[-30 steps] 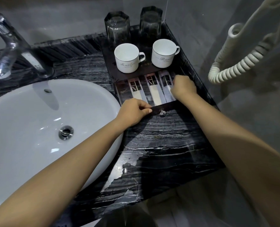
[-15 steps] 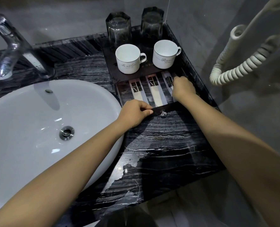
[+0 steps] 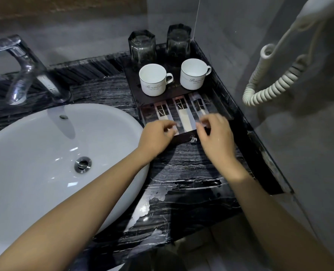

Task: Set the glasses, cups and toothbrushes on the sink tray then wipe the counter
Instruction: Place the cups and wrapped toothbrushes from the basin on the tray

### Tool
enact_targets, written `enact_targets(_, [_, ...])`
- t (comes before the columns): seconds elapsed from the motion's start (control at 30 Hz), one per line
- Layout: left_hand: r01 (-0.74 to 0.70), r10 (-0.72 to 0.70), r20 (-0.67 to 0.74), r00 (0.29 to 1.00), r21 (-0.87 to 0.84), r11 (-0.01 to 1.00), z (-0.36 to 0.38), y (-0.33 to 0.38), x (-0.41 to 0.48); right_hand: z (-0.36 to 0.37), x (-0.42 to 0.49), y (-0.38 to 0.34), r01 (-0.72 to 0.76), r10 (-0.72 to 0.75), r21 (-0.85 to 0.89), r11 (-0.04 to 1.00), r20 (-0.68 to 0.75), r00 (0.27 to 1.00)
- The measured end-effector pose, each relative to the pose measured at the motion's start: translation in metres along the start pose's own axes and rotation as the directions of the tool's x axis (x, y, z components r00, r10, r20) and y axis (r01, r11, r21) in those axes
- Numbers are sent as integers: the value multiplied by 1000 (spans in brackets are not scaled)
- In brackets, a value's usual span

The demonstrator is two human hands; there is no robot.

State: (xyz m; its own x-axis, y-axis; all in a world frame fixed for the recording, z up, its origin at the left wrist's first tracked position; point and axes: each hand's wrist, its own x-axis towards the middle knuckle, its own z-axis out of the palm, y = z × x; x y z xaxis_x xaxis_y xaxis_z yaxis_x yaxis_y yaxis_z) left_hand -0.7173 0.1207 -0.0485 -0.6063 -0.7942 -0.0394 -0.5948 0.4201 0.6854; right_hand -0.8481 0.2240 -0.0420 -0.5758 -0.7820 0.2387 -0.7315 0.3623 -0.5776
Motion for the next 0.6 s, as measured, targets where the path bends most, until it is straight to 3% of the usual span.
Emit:
enact_targets(0.07, [-101, 123, -136, 983, 162, 982, -11, -9, 5, 4, -18, 6, -75, 75, 4, 997, -13, 997])
enact_targets(0.13, [-113, 168, -188, 968, 273, 955, -22, -20, 13, 11, -27, 13, -164, 164, -11, 986, 44, 985])
enact_targets(0.27, [-23, 52, -62, 997, 402, 915, -36, -39, 33, 25, -26, 16, -253, 255, -32, 967, 176, 951])
enact_targets(0.4, [12, -47, 63, 997, 471, 882, -37, -41, 51, 31, -19, 12, -286, 284, -16, 958, 170, 943])
enact_targets(0.6, [23, -90, 110, 990, 498, 867, -35, -43, 51, 41, -17, 11, -300, 297, -6, 954, 152, 943])
